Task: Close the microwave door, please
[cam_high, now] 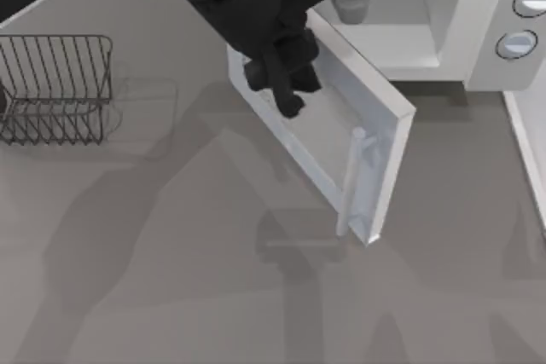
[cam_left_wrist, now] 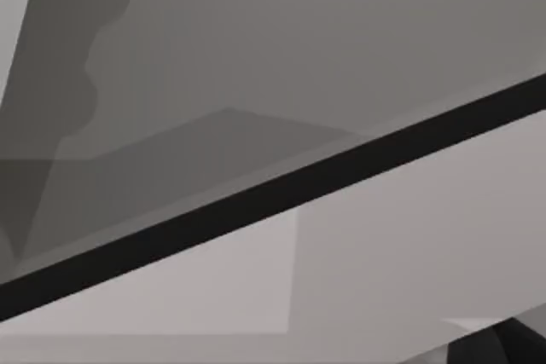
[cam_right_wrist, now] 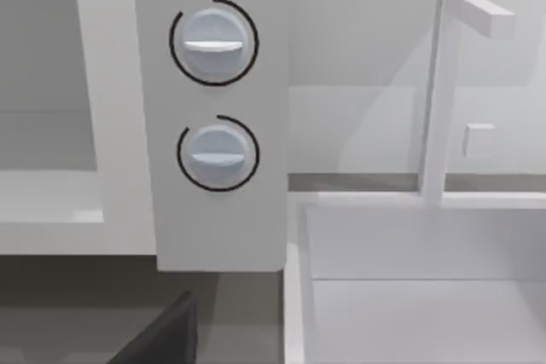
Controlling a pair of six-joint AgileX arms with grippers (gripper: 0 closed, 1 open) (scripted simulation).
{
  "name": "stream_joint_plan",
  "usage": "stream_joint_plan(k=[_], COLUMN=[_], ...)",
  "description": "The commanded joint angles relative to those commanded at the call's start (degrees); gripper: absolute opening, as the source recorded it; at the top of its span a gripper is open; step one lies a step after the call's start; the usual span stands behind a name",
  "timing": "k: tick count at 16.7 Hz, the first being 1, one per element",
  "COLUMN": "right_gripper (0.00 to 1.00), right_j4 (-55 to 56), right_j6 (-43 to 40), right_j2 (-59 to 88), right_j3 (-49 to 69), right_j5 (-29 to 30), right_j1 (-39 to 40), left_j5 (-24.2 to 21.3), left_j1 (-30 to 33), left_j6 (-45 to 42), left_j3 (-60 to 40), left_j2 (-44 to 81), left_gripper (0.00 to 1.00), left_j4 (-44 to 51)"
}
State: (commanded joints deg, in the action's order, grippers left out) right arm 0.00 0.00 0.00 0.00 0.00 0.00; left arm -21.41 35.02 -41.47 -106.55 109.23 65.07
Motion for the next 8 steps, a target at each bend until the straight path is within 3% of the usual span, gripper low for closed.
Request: stream_joint_plan(k=[8], right_gripper=[1.0], right_j4=[0.0], right_j6=[0.0], right_j2=[0.0], right_j3=[0.0], right_j5=[0.0], right_j1=[0.0], left_j5=[0.9], left_j1=[2.3], left_j6=[2.3], left_j3=[-3.3], left_j2=[2.5], left_gripper=[0.0], left_j4=[0.0])
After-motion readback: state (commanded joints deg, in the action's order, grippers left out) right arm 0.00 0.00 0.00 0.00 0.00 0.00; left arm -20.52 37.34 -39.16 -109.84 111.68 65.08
